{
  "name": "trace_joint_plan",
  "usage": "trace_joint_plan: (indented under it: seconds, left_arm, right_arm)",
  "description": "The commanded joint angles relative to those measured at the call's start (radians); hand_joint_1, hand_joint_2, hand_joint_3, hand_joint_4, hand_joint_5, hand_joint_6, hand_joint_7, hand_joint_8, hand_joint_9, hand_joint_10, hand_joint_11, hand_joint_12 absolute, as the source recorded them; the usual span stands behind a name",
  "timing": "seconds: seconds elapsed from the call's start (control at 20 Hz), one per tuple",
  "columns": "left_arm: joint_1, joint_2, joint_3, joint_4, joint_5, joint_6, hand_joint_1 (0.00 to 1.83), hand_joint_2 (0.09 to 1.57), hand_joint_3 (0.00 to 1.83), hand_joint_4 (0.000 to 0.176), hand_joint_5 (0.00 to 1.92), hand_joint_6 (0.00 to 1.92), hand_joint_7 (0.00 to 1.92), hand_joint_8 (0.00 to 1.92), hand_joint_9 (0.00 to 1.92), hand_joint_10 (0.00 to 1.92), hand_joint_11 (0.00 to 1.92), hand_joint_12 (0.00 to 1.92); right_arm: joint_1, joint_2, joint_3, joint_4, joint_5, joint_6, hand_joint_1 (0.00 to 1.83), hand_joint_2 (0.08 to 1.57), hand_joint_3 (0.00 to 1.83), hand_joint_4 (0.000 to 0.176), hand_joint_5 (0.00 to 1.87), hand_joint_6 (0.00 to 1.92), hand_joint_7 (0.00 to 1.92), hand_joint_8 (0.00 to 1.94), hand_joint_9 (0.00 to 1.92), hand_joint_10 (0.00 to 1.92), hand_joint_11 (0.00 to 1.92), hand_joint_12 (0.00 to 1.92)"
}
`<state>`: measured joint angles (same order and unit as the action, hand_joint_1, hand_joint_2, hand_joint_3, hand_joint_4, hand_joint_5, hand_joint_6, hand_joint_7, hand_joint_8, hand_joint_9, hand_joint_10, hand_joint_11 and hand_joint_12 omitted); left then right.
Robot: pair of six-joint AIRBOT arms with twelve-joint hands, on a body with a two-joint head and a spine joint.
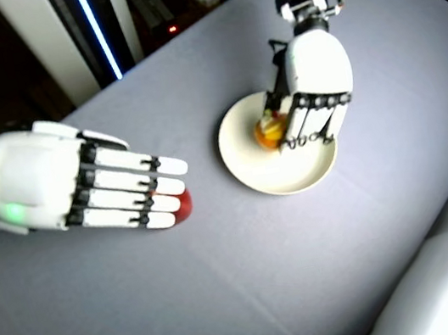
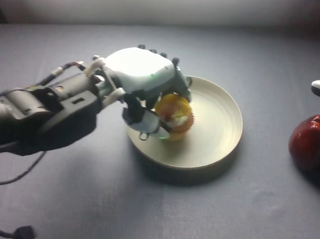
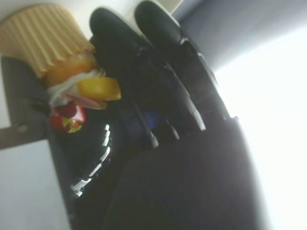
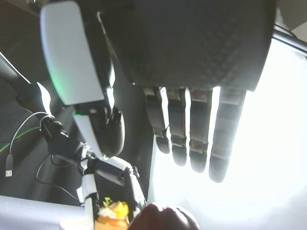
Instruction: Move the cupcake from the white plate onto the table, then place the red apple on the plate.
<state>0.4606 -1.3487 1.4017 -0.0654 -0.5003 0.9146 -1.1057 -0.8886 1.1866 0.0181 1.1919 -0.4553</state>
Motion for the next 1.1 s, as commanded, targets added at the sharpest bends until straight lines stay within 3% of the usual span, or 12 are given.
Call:
trace_joint_plan:
  seconds: [0.0,0.15,0.25,0.3,0.4,0.5,0.65,0.75,0.8,0.85,1.0,1.05]
  left_arm:
    - [-0.007,0.037,-0.022,0.005,-0.175,-0.009,1.28,1.03,0.00,0.000,1.37,0.09,1.13,0.92,1.05,0.69,0.78,1.35]
    - [0.001,0.157,-0.114,0.028,-0.278,-0.009,1.25,1.05,0.00,0.002,1.25,0.47,1.07,0.89,0.99,0.62,0.61,1.50]
    - [0.020,0.218,-0.153,0.034,-0.310,-0.009,1.24,1.06,0.00,0.034,1.12,0.75,1.09,0.81,0.98,0.43,0.46,1.37]
    - [0.041,0.264,-0.174,0.033,-0.318,-0.009,1.26,1.06,0.00,0.000,1.20,0.49,1.05,1.00,1.00,0.53,0.56,1.44]
    - [0.072,0.308,-0.192,0.024,-0.320,-0.007,1.27,1.04,0.00,0.000,1.28,0.31,1.07,0.98,1.00,0.65,0.64,1.46]
    - [0.123,0.343,-0.210,-0.024,-0.322,0.024,1.27,1.06,0.00,0.000,1.18,0.45,1.06,1.03,0.98,0.78,0.76,1.42]
    - [0.204,0.355,-0.223,-0.093,-0.327,0.035,1.28,1.09,0.00,0.000,1.12,0.51,1.01,1.18,0.86,1.17,0.68,1.68]
    - [0.243,0.349,-0.223,-0.133,-0.327,0.048,1.28,1.07,0.00,0.000,1.12,0.54,1.07,1.06,0.90,1.05,0.70,1.57]
    - [0.261,0.346,-0.223,-0.157,-0.318,0.066,1.27,1.05,0.00,0.000,1.12,0.59,1.16,0.84,1.04,0.69,0.74,1.33]
    - [0.273,0.346,-0.223,-0.174,-0.301,0.085,1.28,1.05,0.00,0.000,1.17,0.46,1.11,0.96,1.03,0.73,0.74,1.42]
    - [0.308,0.353,-0.226,-0.204,-0.294,0.092,1.27,1.08,0.00,0.000,1.03,0.68,1.08,1.04,0.99,0.79,0.86,1.42]
    - [0.310,0.355,-0.228,-0.206,-0.296,0.092,1.19,0.98,0.00,0.000,0.80,0.23,0.81,0.40,0.87,0.64,0.70,1.40]
  right_arm:
    - [0.005,0.000,0.003,0.035,0.121,0.006,0.63,1.40,0.00,0.000,0.20,0.00,0.27,0.00,0.28,0.00,0.29,0.05]
    - [0.001,0.000,0.000,0.041,0.121,0.006,0.63,1.40,0.00,0.000,0.21,0.00,0.28,0.01,0.30,0.01,0.30,0.05]
    - [-0.003,0.001,-0.002,0.043,0.121,0.007,0.64,1.39,0.00,0.000,0.21,0.00,0.29,0.00,0.32,0.01,0.30,0.05]
    - [-0.007,0.001,-0.003,0.047,0.121,0.007,0.63,1.39,0.00,0.000,0.21,0.00,0.29,0.00,0.31,0.01,0.30,0.05]
    - [-0.012,0.001,-0.004,0.052,0.121,0.007,0.62,1.40,0.00,0.000,0.21,0.00,0.28,0.00,0.30,0.00,0.29,0.04]
    - [-0.015,0.001,-0.004,0.053,0.121,0.008,0.59,1.40,0.00,0.000,0.20,0.00,0.28,0.00,0.31,0.01,0.29,0.04]
    - [-0.016,0.001,-0.004,0.053,0.121,0.009,0.63,1.41,0.00,0.001,0.20,0.00,0.28,0.00,0.31,0.00,0.29,0.03]
    - [-0.017,0.001,-0.004,0.053,0.121,0.010,0.65,1.41,0.00,0.004,0.20,0.00,0.28,0.00,0.31,0.00,0.29,0.03]
    - [-0.018,0.001,-0.004,0.053,0.121,0.010,0.65,1.39,0.00,0.015,0.21,0.01,0.28,0.00,0.32,0.01,0.30,0.03]
    - [-0.018,0.001,-0.004,0.053,0.121,0.011,0.67,1.38,0.00,0.012,0.22,0.01,0.29,0.00,0.34,0.01,0.31,0.04]
    - [-0.020,0.001,-0.004,0.053,0.118,0.012,0.72,1.36,0.00,0.000,0.25,0.01,0.33,0.01,0.35,0.01,0.33,0.04]
    - [-0.020,0.001,-0.004,0.053,0.117,0.012,0.71,1.36,0.00,0.006,0.25,0.01,0.32,0.00,0.35,0.00,0.32,0.04]
